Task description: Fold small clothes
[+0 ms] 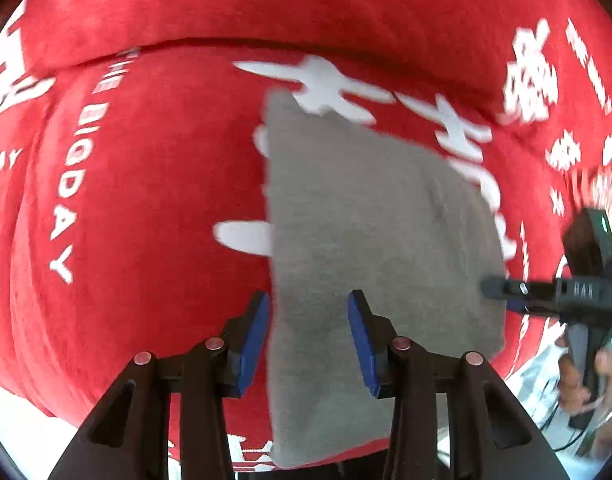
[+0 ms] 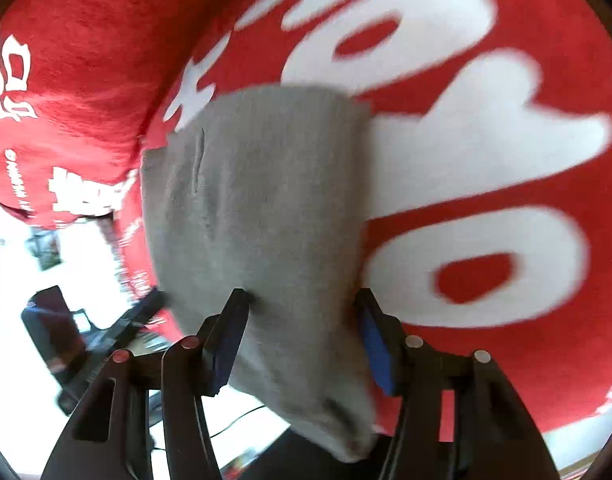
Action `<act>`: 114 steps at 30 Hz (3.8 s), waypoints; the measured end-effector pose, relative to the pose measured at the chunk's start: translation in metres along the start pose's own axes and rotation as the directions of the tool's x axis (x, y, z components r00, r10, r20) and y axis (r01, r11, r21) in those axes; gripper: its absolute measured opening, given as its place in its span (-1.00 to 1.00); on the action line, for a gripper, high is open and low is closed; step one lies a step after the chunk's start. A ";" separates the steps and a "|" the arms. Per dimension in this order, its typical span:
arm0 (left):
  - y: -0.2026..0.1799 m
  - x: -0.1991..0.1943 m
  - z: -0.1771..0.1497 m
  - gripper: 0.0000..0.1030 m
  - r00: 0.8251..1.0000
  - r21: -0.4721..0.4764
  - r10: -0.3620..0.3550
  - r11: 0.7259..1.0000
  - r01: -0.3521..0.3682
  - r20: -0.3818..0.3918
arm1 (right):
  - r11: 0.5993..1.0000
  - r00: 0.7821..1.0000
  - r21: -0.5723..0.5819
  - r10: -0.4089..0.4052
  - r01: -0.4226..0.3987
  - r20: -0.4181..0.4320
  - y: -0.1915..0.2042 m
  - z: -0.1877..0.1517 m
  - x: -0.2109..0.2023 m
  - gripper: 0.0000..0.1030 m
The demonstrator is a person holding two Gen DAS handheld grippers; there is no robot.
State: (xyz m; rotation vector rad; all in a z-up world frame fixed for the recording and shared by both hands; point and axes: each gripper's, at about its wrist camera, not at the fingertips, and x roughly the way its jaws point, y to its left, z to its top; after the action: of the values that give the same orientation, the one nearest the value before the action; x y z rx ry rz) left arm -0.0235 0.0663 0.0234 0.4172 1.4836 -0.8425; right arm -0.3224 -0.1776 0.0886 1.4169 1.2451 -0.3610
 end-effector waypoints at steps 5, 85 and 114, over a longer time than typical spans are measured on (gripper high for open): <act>0.003 -0.005 0.007 -0.17 0.999 0.000 0.024 1.000 -0.024 0.040 | 0.990 0.981 -0.052 -0.122 0.131 0.150 0.018 -0.014 -0.047 -0.69; -0.074 -0.086 -0.053 0.92 0.947 0.146 0.319 0.939 -0.310 -0.042 | 0.837 0.821 -0.054 -0.518 0.544 0.241 0.101 -0.127 -0.084 1.00; -0.068 -0.083 -0.052 0.92 0.941 0.137 0.334 0.936 -0.325 -0.053 | 0.828 0.818 -0.080 -0.526 0.555 0.231 0.107 -0.123 -0.076 1.00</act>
State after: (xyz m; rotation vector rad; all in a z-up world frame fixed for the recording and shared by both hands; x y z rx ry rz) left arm -0.0982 0.0776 0.1156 0.7785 1.3823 -0.6586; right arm -0.3161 -0.0839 0.2426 0.8515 1.4635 -0.7690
